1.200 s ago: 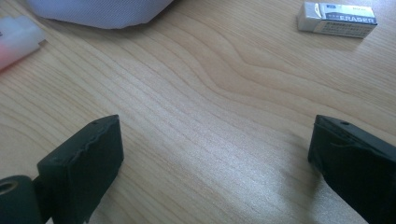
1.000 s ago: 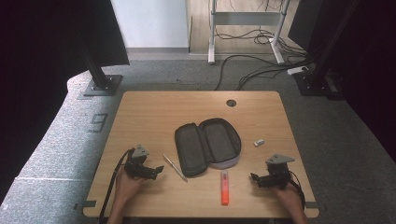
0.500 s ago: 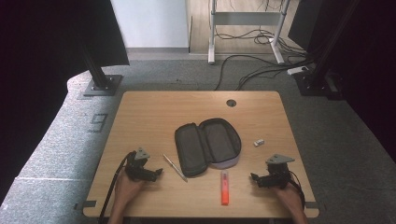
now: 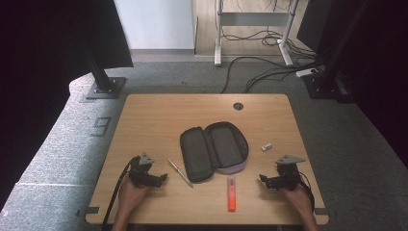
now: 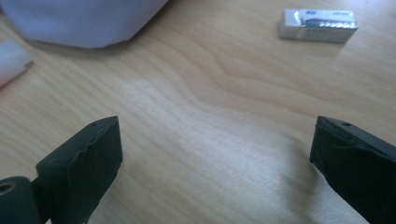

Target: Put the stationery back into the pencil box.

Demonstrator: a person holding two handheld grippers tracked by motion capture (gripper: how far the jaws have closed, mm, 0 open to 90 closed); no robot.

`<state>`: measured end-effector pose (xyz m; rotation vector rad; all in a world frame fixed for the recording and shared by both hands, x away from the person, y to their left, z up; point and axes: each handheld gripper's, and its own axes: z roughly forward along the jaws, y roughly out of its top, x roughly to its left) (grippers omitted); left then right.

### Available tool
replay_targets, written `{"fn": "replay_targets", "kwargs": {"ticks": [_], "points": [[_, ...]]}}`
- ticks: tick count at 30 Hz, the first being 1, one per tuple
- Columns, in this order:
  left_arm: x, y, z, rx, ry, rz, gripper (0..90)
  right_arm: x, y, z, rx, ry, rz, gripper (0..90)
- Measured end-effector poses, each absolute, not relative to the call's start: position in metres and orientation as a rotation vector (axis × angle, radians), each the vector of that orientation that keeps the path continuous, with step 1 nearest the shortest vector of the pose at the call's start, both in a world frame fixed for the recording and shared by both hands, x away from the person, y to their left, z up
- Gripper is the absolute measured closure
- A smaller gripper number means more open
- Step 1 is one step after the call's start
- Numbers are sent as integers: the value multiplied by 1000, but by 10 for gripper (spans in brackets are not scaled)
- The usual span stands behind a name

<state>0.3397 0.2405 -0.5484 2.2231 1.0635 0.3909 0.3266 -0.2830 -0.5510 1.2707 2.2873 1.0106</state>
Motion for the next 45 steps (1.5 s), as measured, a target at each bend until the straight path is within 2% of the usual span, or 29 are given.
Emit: {"fn": "replay_targets", "kwargs": {"ticks": [19,45], "points": [[340,240,-548,2220,1068,392,0,351,-289,-538,1295,2234,1009,55],[340,240,-548,2220,1068,392,0,385,-288,-527,1338,2181,984,175]]}}
